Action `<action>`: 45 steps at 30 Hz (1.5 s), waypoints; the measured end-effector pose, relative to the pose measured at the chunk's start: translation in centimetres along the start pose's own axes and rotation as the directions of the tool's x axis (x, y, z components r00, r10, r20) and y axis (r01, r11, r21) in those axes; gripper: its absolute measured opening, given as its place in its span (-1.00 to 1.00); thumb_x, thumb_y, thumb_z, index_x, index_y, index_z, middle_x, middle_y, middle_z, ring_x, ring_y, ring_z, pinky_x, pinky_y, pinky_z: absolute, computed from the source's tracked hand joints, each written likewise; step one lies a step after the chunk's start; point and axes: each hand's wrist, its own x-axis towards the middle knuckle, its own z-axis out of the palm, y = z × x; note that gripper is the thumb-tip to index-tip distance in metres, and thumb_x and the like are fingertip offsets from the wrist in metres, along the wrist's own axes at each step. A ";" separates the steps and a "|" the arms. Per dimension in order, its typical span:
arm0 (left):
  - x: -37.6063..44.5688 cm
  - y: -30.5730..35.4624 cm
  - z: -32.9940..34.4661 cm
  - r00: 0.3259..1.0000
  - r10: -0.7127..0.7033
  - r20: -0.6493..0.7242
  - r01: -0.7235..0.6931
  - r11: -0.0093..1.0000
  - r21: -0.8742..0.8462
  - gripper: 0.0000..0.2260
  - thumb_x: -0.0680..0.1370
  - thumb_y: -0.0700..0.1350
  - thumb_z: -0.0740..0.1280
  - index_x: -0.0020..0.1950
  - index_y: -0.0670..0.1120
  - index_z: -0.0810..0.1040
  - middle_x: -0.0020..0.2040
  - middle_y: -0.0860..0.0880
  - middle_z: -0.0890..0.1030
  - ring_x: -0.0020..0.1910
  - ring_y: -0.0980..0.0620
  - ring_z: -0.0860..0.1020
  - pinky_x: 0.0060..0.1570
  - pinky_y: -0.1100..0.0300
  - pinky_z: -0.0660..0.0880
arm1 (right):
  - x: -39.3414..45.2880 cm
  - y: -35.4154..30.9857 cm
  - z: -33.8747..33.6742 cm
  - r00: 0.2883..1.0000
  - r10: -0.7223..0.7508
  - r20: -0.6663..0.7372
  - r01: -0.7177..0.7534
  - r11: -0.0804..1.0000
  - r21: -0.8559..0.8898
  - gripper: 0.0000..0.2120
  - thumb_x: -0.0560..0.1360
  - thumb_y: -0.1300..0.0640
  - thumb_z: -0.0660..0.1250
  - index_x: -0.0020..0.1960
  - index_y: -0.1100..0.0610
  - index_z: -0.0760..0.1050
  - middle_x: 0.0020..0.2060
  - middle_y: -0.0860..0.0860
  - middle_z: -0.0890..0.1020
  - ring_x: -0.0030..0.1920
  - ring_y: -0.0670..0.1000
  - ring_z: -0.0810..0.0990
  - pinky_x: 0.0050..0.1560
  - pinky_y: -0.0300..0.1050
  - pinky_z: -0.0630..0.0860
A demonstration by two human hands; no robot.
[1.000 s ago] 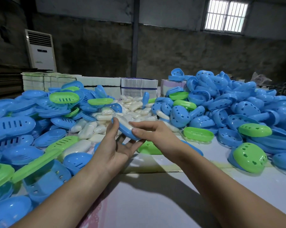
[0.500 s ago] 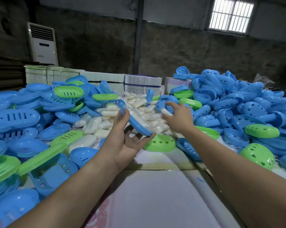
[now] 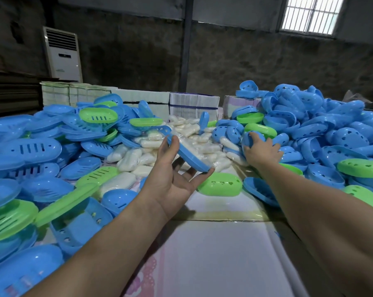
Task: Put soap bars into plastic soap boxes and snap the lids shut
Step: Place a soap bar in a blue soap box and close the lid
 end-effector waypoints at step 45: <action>-0.6 -1.1 -0.5 0.985 0.120 0.125 -0.162 0.896 0.413 -0.49 0.36 0.01 0.47 0.30 0.28 0.53 0.16 -0.07 0.72 0.18 -0.07 0.68 -0.14 -0.07 0.69 | -16.7 -5.0 -7.9 0.823 -0.548 0.146 -0.013 0.238 0.971 -0.49 0.32 -0.04 0.38 0.26 -0.29 0.51 0.13 0.14 0.63 0.09 0.11 0.65 0.14 0.00 0.59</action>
